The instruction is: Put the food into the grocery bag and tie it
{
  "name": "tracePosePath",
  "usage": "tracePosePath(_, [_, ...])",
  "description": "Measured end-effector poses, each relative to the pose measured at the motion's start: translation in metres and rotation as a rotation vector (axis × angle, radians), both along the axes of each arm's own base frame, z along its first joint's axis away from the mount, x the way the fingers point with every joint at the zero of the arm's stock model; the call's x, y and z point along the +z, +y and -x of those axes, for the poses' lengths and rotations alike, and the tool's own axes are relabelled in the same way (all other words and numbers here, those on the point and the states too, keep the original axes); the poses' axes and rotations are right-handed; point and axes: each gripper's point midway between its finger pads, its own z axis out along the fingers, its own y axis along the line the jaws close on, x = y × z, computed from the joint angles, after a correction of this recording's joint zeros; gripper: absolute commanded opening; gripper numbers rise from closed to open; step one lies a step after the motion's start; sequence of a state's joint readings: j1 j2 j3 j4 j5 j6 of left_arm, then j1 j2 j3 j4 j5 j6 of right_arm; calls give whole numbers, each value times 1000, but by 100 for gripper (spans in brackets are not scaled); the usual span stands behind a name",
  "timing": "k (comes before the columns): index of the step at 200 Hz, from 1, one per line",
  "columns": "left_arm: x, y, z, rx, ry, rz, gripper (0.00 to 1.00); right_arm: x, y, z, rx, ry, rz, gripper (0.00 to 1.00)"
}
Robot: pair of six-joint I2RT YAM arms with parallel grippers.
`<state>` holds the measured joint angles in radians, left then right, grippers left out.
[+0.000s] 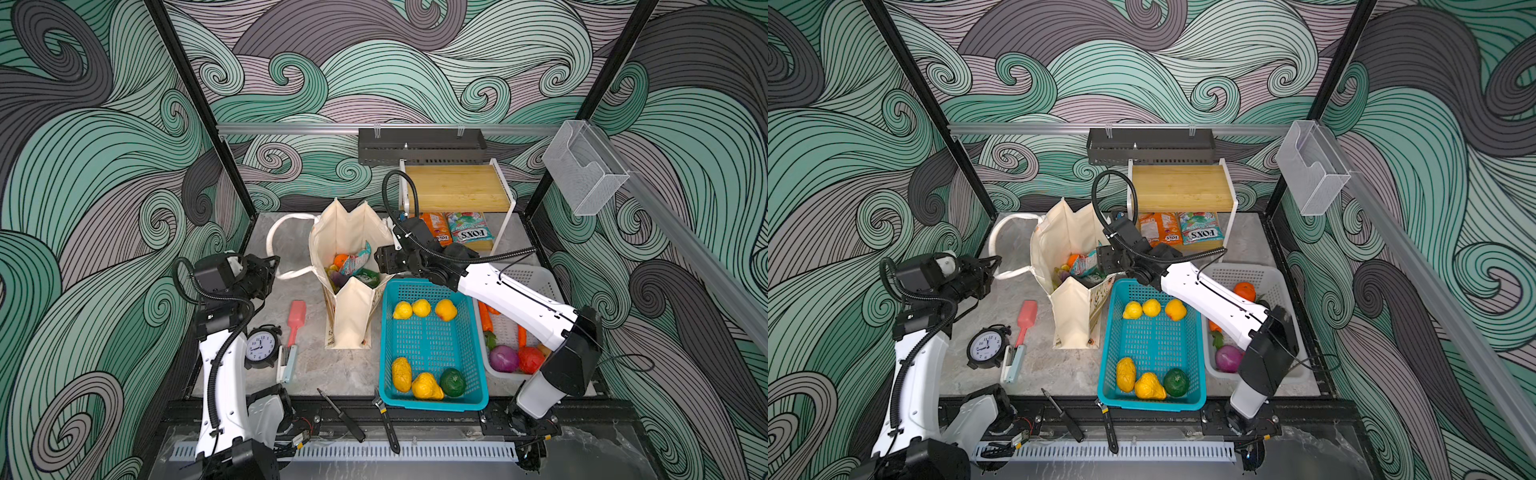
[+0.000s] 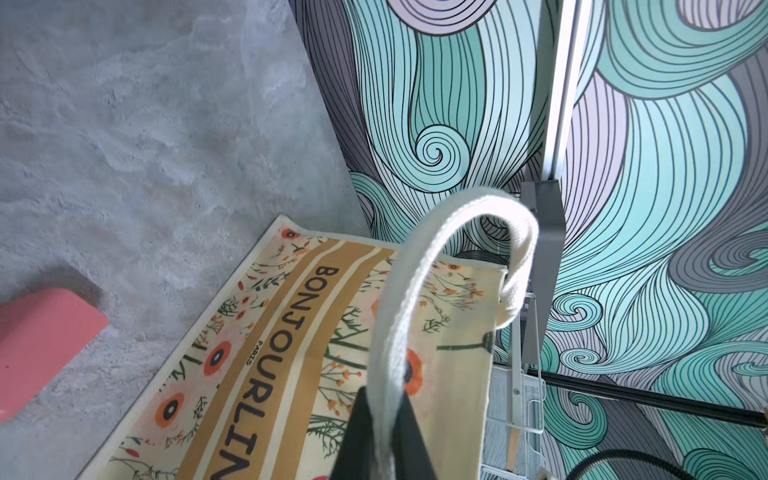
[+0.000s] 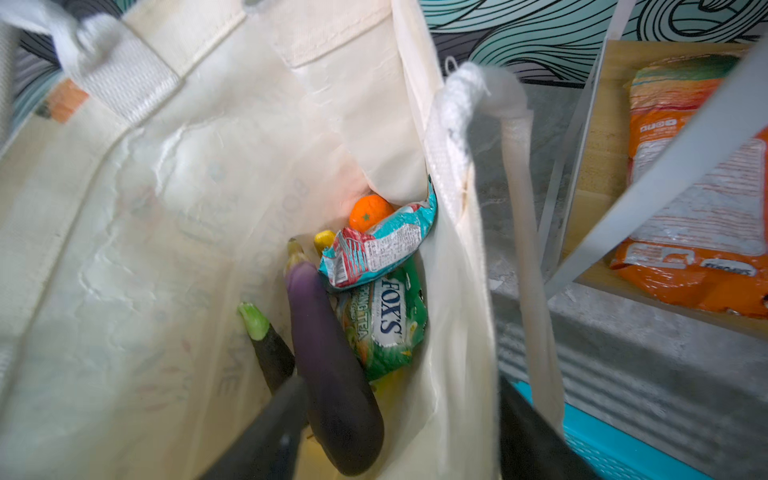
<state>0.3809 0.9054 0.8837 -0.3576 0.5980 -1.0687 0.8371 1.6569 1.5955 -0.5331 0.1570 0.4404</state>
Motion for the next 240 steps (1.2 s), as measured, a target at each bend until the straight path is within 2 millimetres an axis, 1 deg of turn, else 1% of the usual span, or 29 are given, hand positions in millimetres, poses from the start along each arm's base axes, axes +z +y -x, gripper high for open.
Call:
tracePosePath(10, [2, 1, 2, -4, -3, -21, 0, 6, -4, 2, -11, -11, -14, 100])
tracePosePath(24, [2, 1, 4, -11, 0, -40, 0, 17, -18, 8, -39, -30, -54, 100])
tracePosePath(38, [2, 1, 6, -17, 4, -60, 0, 30, -38, 14, -79, -46, -123, 100])
tracePosePath(55, [5, 1, 8, -20, 6, -81, 0, 40, -71, 17, -157, -56, -235, 99])
tracePosePath(63, [7, 1, 9, -22, 3, -89, 0, 41, -85, 17, -193, -54, -278, 99])
tracePosePath(74, [10, 1, 9, -26, -4, -97, 0, 35, -103, 15, -245, -41, -325, 98])
tracePosePath(82, [11, 1, 9, -29, -8, -98, 0, 29, -111, 13, -276, -24, -347, 98])
tracePosePath(91, [11, 0, 9, -33, -8, -95, 0, 18, -115, 11, -298, 4, -366, 97])
tracePosePath(114, [12, -2, 9, -44, -13, -90, 0, -15, -105, 10, -314, 107, -423, 95])
tracePosePath(130, [12, -3, 9, -46, -13, -89, 0, -31, -96, 7, -322, 168, -469, 94])
tracePosePath(141, [12, -3, 10, -49, -14, -88, 0, -37, -87, 3, -324, 202, -509, 93])
tracePosePath(173, [14, -5, 11, -56, -18, -85, 0, -43, -59, -10, -317, 278, -650, 88])
tracePosePath(190, [17, -7, 13, -62, -28, -85, 0, -50, -41, -12, -307, 319, -695, 83])
tracePosePath(204, [18, -8, 14, -66, -35, -83, 0, -57, -26, -9, -293, 350, -732, 75])
tracePosePath(224, [20, -9, 16, -67, -38, -82, 0, -72, -12, -2, -283, 395, -776, 59])
tracePosePath(234, [20, -10, 17, -69, -39, -81, 0, -79, -9, 0, -283, 411, -778, 47])
tracePosePath(240, [20, -10, 17, -70, -39, -81, 0, -82, -9, 1, -286, 417, -780, 36])
